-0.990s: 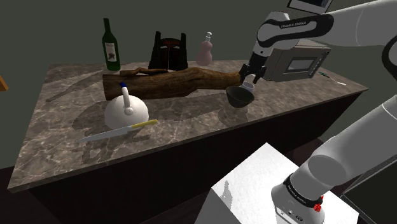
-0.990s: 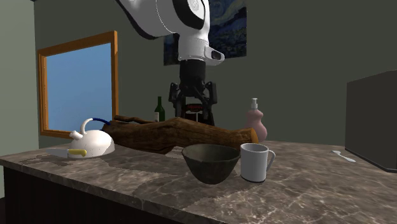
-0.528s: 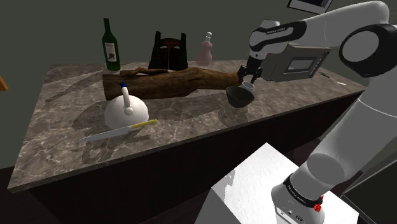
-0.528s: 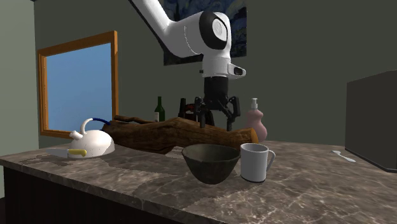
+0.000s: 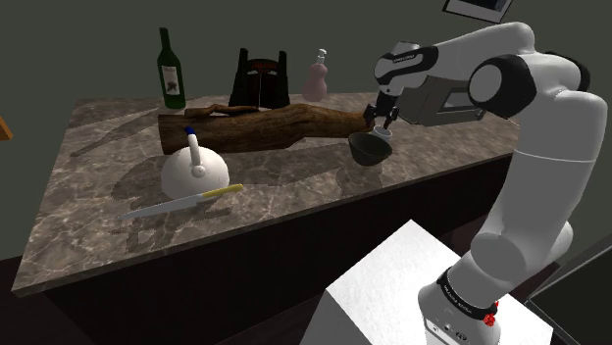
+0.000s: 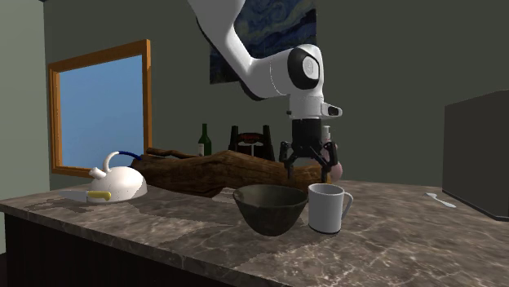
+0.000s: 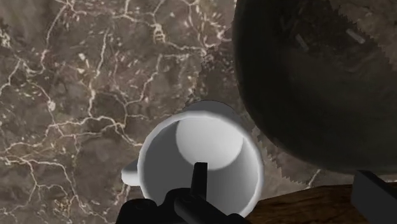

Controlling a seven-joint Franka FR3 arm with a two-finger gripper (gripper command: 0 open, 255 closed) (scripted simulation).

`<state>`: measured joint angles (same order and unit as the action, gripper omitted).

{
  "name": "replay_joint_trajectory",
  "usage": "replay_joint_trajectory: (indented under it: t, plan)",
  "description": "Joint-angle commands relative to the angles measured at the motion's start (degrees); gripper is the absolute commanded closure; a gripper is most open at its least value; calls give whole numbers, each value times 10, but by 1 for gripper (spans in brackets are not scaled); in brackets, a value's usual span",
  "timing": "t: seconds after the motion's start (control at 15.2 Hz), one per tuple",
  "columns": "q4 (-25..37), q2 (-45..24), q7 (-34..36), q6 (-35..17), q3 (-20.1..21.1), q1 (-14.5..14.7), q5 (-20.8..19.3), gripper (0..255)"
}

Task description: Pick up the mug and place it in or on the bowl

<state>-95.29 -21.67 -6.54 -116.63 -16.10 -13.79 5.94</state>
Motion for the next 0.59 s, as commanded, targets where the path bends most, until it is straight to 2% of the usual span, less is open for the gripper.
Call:
replay_joint_trajectory:
  t: [0.0,0.53]
  plan:
    - [24,-22,-5,3,-1,-8,4,0]
    - [-2,-45,-10,-46,2,-10,12,0]
